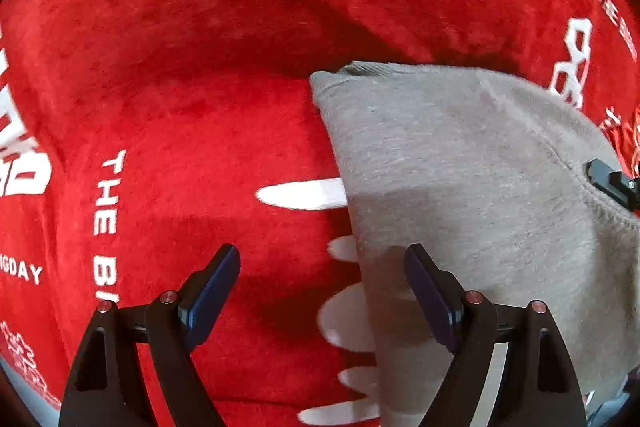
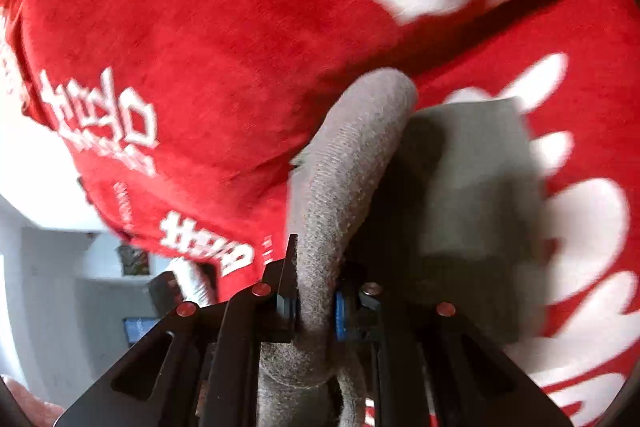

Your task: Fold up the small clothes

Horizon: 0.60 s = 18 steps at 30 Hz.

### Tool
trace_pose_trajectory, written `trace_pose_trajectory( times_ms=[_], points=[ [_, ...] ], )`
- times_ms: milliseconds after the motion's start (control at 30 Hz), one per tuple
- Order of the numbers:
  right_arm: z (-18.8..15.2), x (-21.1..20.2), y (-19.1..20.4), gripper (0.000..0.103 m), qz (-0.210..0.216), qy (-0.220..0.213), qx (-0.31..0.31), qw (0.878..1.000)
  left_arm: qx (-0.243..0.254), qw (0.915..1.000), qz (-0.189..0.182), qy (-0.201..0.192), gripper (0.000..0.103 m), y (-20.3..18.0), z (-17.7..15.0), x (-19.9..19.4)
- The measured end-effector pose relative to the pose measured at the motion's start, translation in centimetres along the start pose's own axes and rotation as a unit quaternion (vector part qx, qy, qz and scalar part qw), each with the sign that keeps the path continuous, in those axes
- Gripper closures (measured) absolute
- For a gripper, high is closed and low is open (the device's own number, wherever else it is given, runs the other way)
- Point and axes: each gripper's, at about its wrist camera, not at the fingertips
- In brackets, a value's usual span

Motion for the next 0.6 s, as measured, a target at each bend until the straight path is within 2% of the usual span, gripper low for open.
trace_pose_trajectory(
  times_ms=[133,233,300,500,533,600],
  points=[
    [-0.3,0.2,-4.8,0.088,-0.110,0.017,0.032,0.993,0.014,0.9997,-0.013,0.013,0.016,-1.6,0.0,1.5],
    [-0.9,-0.1,-5.9,0.085,-0.116,0.003,0.049,0.992,0.017,0.9995,-0.017,0.022,0.014,-2.2,-0.2,2.7],
    [-1.1,-0.2,-5.4,0.079,-0.136,0.004,0.044,0.990,0.016,0.9995,-0.018,0.021,0.014,-2.1,-0.2,2.7],
    [-1.5,-0.3,-1.5,0.075,-0.209,0.042,-0.025,0.977,0.036,0.9991,0.002,0.025,0.014,-0.7,-0.4,1.6],
    [-2.0,-0.8,-1.1,0.075,-0.208,0.042,-0.035,0.977,0.038,0.9989,0.006,0.025,0.014,-0.5,-0.4,1.3],
    [-2.9,-1.8,-0.1,0.068,-0.192,0.042,-0.047,0.979,0.041,0.9988,-0.003,0.025,0.014,0.1,-0.7,0.6]
  ],
)
Point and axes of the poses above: each gripper's, at about its wrist camera, not at the fingertips, and x roughly the way its jaws point, y to its left, z to its top, and after that the axes turned 9 degrees about z, right-handed
